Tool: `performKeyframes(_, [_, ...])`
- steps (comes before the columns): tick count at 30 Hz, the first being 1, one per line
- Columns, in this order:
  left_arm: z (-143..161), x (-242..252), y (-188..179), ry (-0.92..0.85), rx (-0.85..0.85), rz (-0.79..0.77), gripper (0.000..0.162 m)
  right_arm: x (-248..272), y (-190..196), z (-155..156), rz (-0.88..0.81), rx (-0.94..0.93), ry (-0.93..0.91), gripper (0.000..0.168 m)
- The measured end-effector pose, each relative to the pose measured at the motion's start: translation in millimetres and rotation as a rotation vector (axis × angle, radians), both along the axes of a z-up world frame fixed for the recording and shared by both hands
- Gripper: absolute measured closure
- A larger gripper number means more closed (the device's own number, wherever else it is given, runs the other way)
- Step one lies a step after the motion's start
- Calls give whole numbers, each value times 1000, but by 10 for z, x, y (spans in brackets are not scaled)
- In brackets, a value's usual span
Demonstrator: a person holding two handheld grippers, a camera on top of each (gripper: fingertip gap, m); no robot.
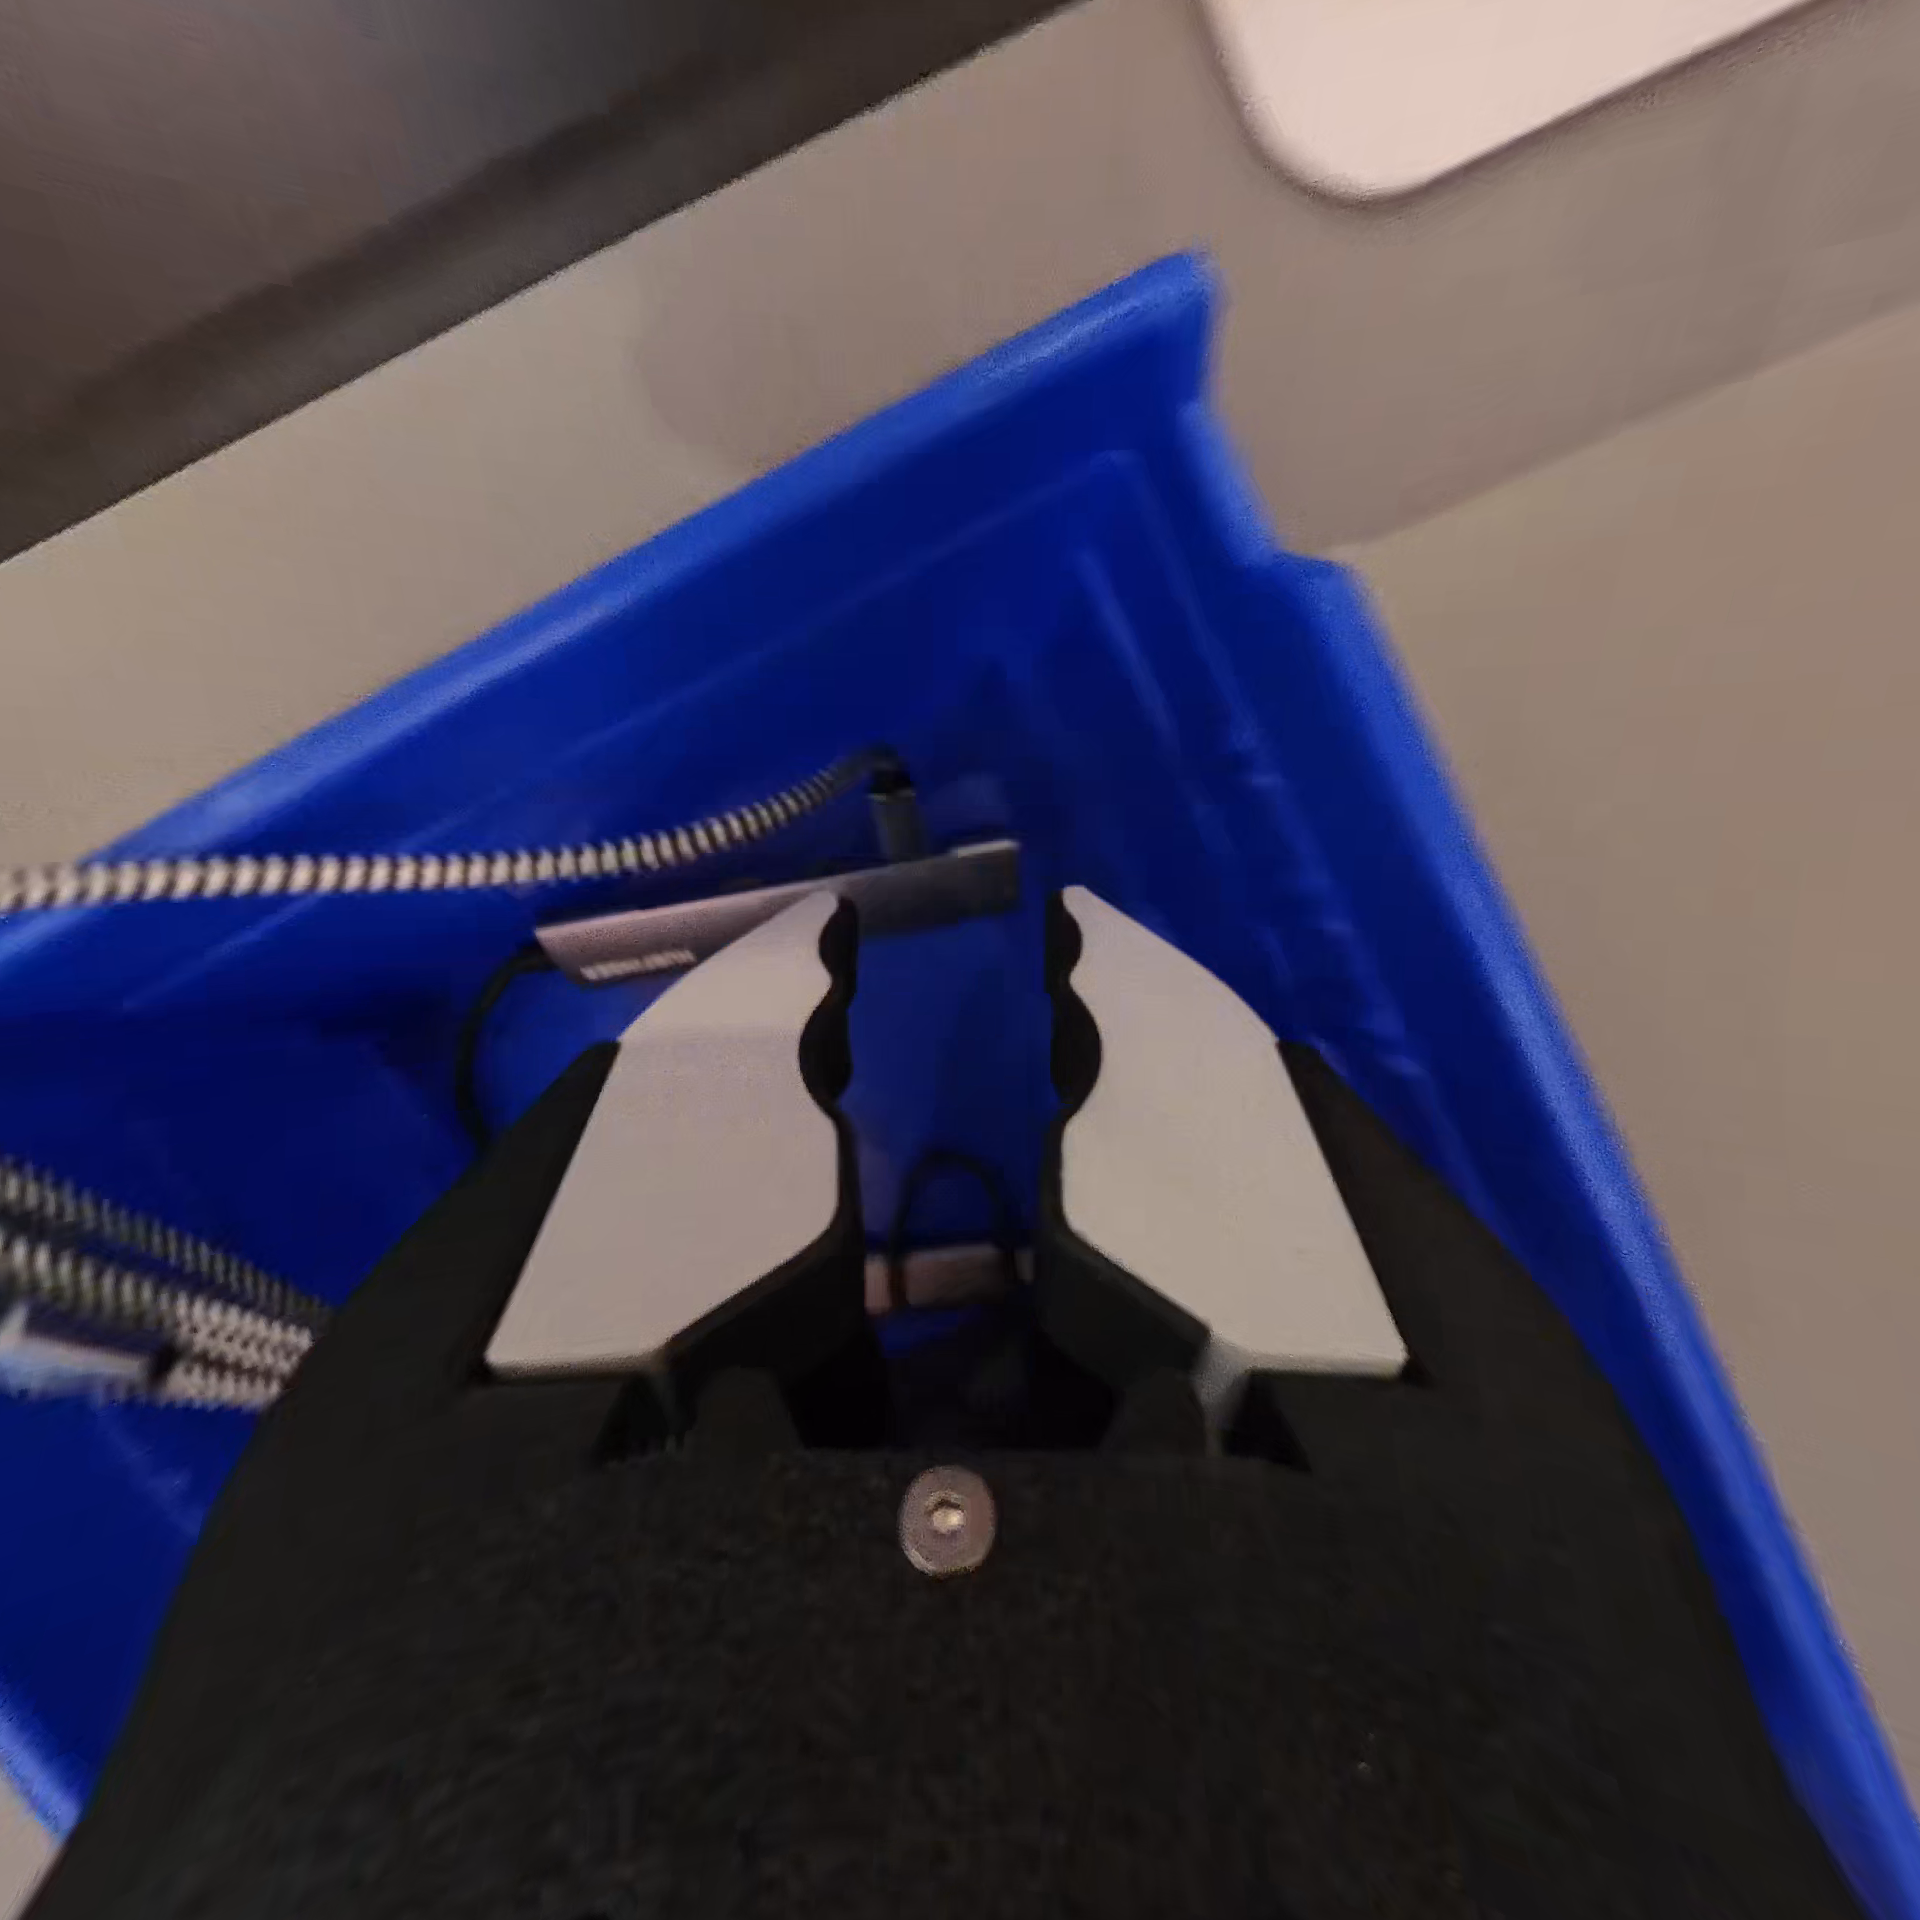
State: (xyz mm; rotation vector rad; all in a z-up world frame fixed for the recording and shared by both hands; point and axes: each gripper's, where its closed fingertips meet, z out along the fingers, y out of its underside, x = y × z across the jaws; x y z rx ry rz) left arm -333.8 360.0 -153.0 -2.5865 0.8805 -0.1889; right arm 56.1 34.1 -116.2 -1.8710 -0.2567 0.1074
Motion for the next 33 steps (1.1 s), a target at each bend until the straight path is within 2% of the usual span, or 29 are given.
performKeyframes(2, [-169,6,81,45,-47,-3,128,7,-3,-9,0,-3,-5,153])
performKeyframes(4, [-186,55,169,46,-33,-6,126,11,-6,-23,5,-9,2,153])
performKeyframes(8, [-345,0,189,121,-97,-2,141,15,5,-41,10,-19,19,154])
performKeyframes(9, [-361,8,171,117,-115,-10,149,10,8,-47,14,-22,21,154])
performKeyframes(13, [-241,3,151,82,-70,-38,149,-21,7,-52,23,-25,19,154])
performKeyframes(16, [181,60,133,-35,76,-69,149,-39,-4,-36,26,-17,12,155])
performKeyframes(20, [1196,264,-53,-213,354,-193,150,-83,-1,-26,39,-14,18,155])
performKeyframes(23, [1988,552,-418,-293,513,-363,150,-134,7,-12,52,-10,18,155])
performKeyframes(26, [2642,983,-1039,-385,610,-643,151,-182,8,15,65,3,2,155])
performKeyframes(27, [2770,1112,-1262,-391,621,-733,151,-200,6,24,72,7,-4,155])
performKeyframes(29, [2834,1338,-1715,-372,596,-923,151,-249,-9,47,93,22,-11,155])
performKeyframes(31, [2674,1509,-2090,-319,531,-1079,151,-335,-37,76,134,38,-10,154])
performKeyframes(33, [2363,1623,-2386,-248,446,-1203,151,-468,-85,98,200,51,-14,152])
